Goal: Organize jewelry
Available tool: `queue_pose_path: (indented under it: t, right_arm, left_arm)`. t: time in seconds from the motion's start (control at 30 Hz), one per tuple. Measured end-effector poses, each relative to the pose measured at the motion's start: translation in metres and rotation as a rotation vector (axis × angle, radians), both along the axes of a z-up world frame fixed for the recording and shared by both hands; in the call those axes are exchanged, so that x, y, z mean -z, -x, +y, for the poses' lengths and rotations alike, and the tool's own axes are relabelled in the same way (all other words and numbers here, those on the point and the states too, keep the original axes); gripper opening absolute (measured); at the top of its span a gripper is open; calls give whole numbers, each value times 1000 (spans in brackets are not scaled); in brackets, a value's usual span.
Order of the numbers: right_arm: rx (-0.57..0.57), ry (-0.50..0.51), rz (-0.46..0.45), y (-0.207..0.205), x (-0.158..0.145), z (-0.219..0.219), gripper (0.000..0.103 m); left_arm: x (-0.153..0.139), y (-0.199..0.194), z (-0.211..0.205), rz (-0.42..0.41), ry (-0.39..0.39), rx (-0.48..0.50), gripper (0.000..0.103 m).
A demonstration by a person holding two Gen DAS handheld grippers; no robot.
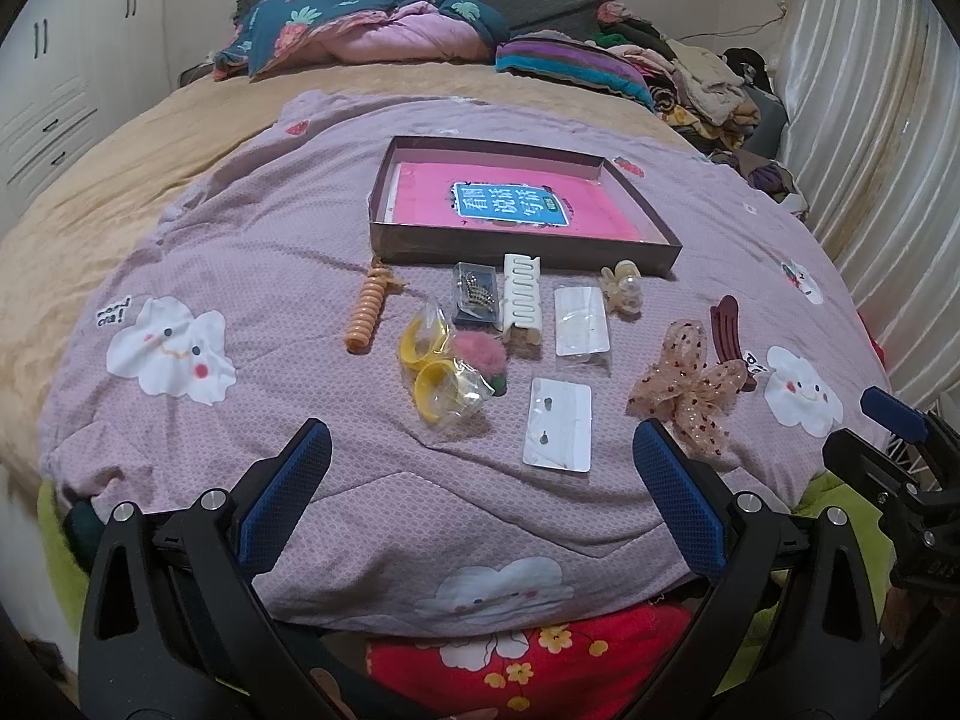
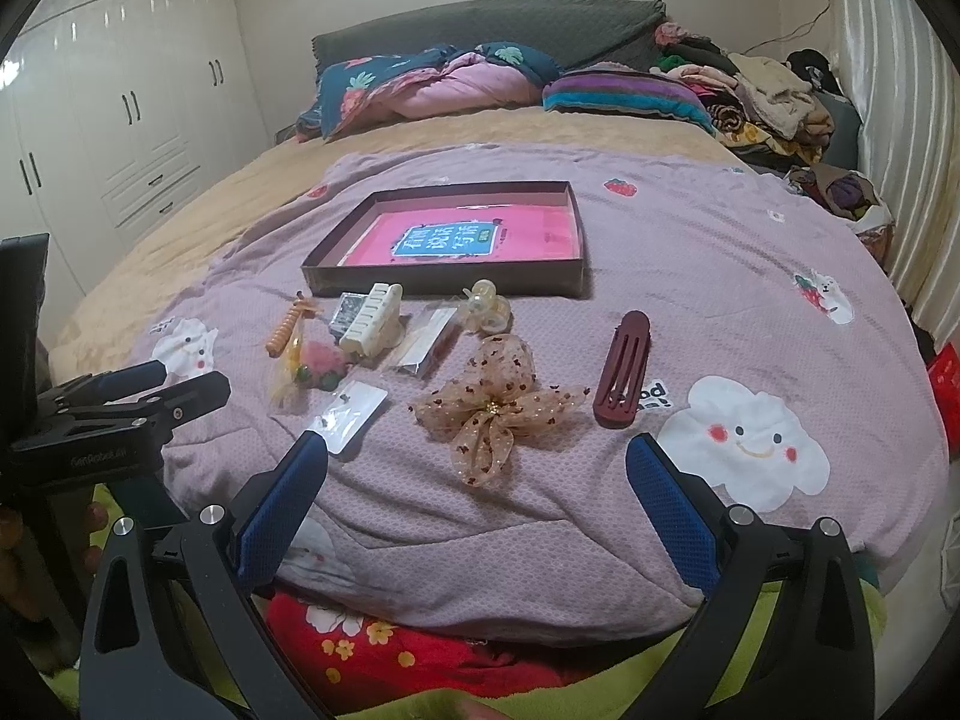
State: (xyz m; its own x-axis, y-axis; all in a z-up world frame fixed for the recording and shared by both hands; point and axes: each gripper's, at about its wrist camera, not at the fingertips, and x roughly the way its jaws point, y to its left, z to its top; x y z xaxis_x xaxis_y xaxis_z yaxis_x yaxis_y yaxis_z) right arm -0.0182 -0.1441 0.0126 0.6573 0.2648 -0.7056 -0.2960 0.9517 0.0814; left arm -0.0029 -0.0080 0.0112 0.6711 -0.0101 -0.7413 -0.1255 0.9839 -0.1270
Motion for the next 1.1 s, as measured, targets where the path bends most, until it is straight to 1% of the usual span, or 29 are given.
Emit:
queue_pose_path:
  t: [0.17,0.53,0.77,0.9,1.1]
  right_arm:
    - [-10,-9,8,-6,3,-2,99]
    - [-68,2,13,-24,5,14,99]
    - [-109,7,25,-40,8,26,99]
    - [-118,16,46,-50,16,29,99]
    - [-103,24,71,-61,27,26,99]
  left_arm:
    - [5,-2,9,6,8,-21,94]
    - [15,-3,34,24,23,-76,94]
    - [29,-11,50,66,42,-90,94]
    - [38,-20,56,100,90,-72,94]
    - [55,-42,58,145,207,-26,94]
